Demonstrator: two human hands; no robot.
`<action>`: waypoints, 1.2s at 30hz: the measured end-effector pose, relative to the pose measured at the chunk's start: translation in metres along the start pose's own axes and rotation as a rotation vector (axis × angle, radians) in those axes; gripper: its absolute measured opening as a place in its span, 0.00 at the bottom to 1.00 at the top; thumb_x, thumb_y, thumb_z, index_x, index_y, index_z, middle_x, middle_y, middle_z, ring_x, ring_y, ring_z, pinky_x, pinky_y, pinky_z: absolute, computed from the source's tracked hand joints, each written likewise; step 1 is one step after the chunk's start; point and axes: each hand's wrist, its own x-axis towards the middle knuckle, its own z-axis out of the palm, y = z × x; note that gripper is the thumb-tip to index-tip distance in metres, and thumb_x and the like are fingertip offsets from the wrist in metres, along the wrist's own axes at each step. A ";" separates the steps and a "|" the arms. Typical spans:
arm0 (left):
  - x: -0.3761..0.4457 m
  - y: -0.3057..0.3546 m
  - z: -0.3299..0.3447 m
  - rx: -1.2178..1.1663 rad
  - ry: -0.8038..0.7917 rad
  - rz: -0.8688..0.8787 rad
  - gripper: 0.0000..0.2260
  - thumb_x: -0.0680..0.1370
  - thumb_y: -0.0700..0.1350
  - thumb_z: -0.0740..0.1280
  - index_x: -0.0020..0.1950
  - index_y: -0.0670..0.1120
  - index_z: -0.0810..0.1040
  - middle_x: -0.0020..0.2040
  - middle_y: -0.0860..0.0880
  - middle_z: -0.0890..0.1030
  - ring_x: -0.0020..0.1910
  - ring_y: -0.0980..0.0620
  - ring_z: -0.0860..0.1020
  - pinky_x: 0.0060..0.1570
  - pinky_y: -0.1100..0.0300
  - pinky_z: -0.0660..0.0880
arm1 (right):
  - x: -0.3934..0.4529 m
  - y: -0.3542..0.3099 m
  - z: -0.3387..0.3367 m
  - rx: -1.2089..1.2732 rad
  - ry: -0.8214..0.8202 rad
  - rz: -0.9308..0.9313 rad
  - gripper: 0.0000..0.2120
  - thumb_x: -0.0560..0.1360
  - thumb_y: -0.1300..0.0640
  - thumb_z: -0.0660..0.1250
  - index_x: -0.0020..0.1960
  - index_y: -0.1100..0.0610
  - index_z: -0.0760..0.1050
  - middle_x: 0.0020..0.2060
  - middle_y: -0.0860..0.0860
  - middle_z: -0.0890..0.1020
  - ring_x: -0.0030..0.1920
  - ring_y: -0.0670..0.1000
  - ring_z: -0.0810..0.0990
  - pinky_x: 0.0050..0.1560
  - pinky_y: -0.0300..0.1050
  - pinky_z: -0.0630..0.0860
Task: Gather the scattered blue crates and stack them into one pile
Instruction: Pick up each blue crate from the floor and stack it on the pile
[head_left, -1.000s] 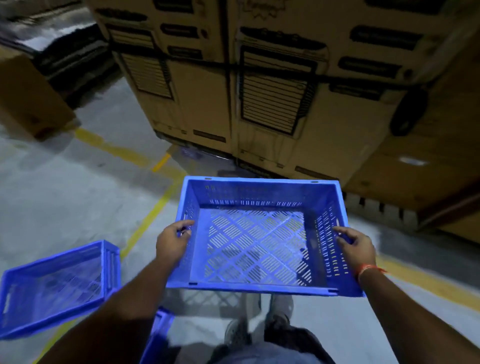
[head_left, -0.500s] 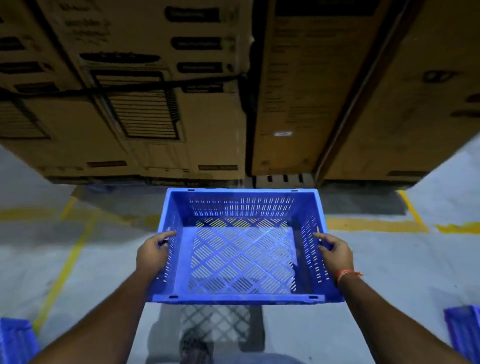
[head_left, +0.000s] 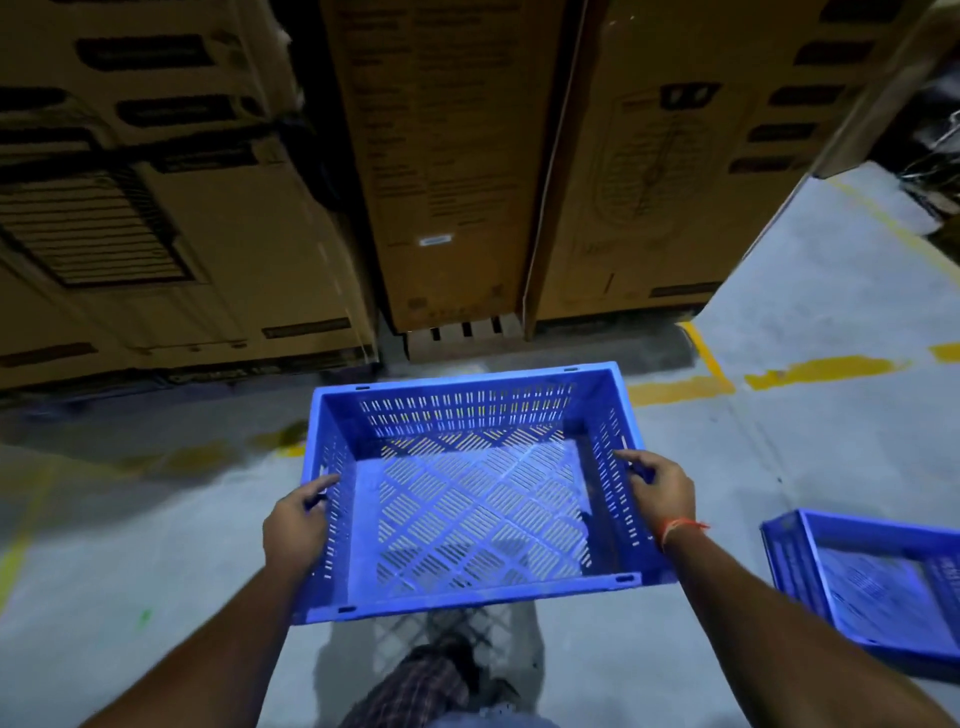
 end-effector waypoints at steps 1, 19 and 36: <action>0.004 0.002 0.006 0.001 0.000 -0.004 0.19 0.76 0.39 0.63 0.59 0.59 0.82 0.54 0.51 0.84 0.47 0.46 0.82 0.45 0.54 0.76 | 0.006 0.002 0.001 -0.006 0.000 0.003 0.20 0.70 0.68 0.66 0.50 0.45 0.84 0.42 0.46 0.83 0.42 0.47 0.80 0.46 0.37 0.72; 0.188 -0.041 0.195 0.063 -0.039 -0.148 0.24 0.75 0.36 0.62 0.66 0.56 0.79 0.57 0.46 0.80 0.57 0.44 0.79 0.56 0.54 0.72 | 0.214 0.088 0.144 -0.272 -0.123 0.088 0.20 0.70 0.67 0.68 0.49 0.43 0.82 0.48 0.48 0.86 0.48 0.53 0.84 0.50 0.41 0.74; 0.364 -0.170 0.411 0.019 -0.065 -0.334 0.25 0.72 0.44 0.57 0.67 0.58 0.76 0.58 0.52 0.79 0.53 0.50 0.79 0.52 0.56 0.76 | 0.428 0.246 0.364 -0.446 -0.327 -0.025 0.17 0.69 0.64 0.72 0.56 0.50 0.82 0.46 0.54 0.86 0.49 0.54 0.84 0.50 0.40 0.73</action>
